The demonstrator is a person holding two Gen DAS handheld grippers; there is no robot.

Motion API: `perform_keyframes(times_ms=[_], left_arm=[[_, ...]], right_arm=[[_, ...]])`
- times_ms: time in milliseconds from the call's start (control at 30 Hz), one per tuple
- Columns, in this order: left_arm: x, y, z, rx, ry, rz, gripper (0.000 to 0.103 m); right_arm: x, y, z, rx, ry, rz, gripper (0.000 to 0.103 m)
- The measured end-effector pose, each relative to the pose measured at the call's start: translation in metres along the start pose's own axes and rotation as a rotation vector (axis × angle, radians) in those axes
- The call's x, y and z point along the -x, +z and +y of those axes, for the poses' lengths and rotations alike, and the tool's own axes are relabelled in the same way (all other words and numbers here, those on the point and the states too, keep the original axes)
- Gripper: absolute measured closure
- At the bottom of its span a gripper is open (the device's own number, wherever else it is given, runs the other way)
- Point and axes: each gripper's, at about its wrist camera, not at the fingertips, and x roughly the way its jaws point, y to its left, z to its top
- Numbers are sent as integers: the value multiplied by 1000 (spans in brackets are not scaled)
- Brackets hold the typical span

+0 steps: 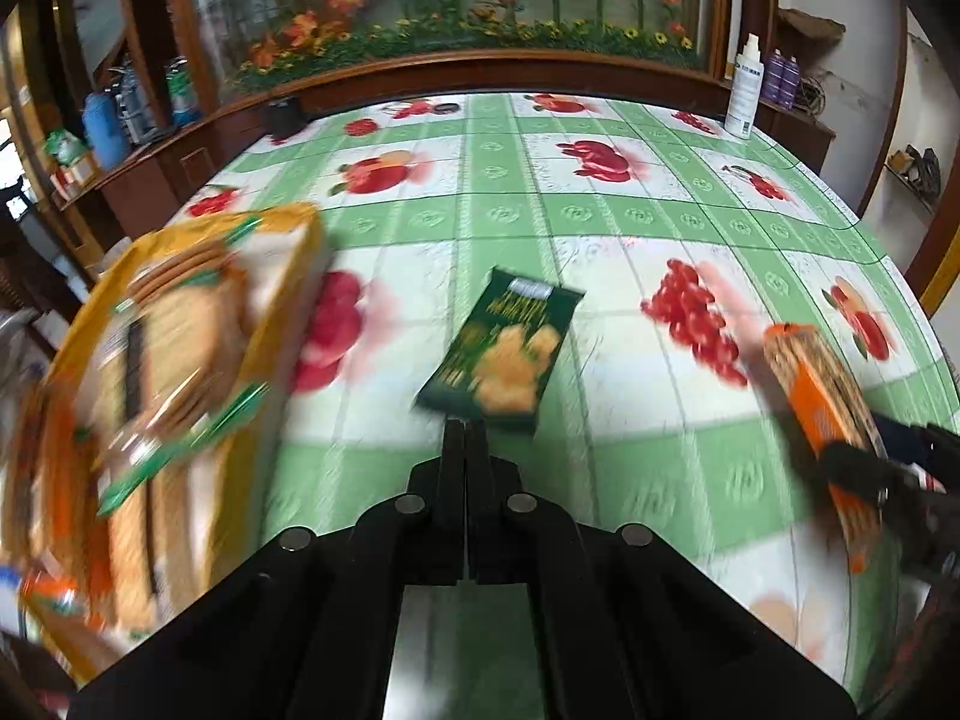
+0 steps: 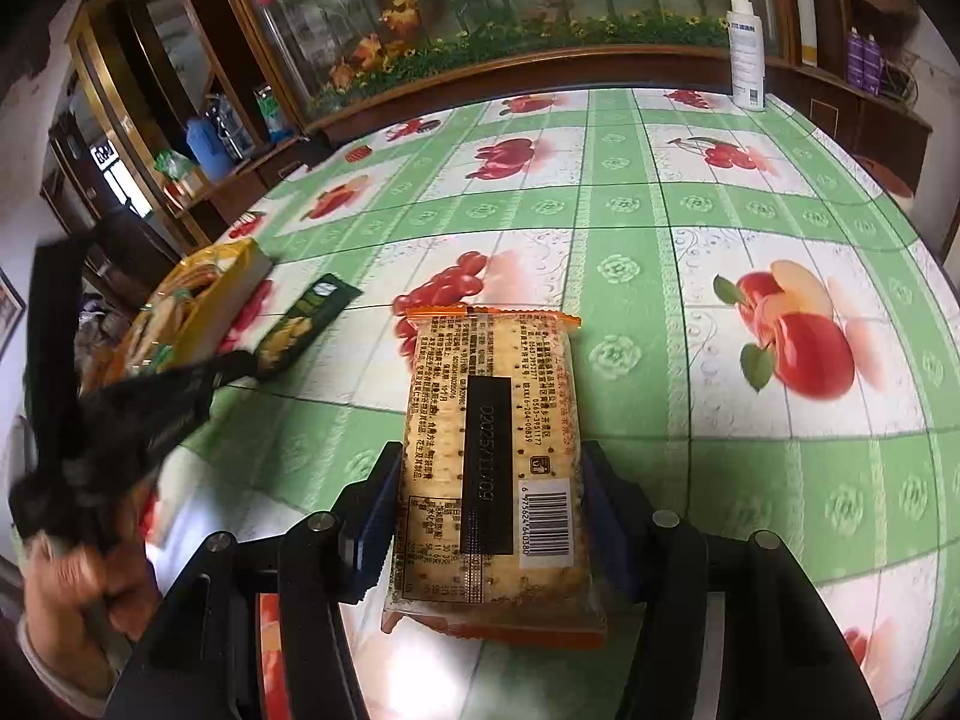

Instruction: Organize snacks

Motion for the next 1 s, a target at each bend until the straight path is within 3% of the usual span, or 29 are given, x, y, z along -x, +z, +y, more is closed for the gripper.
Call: perform_keyframes(times_ms=[533,1000], left_arm=[[60,-35,33,40,42,-87,103],[78,-51,59,82,43,-105,103]], right_arm=[[14,-25,43,-29,161,-6,45],[17,-28,80,31,204,3,45]])
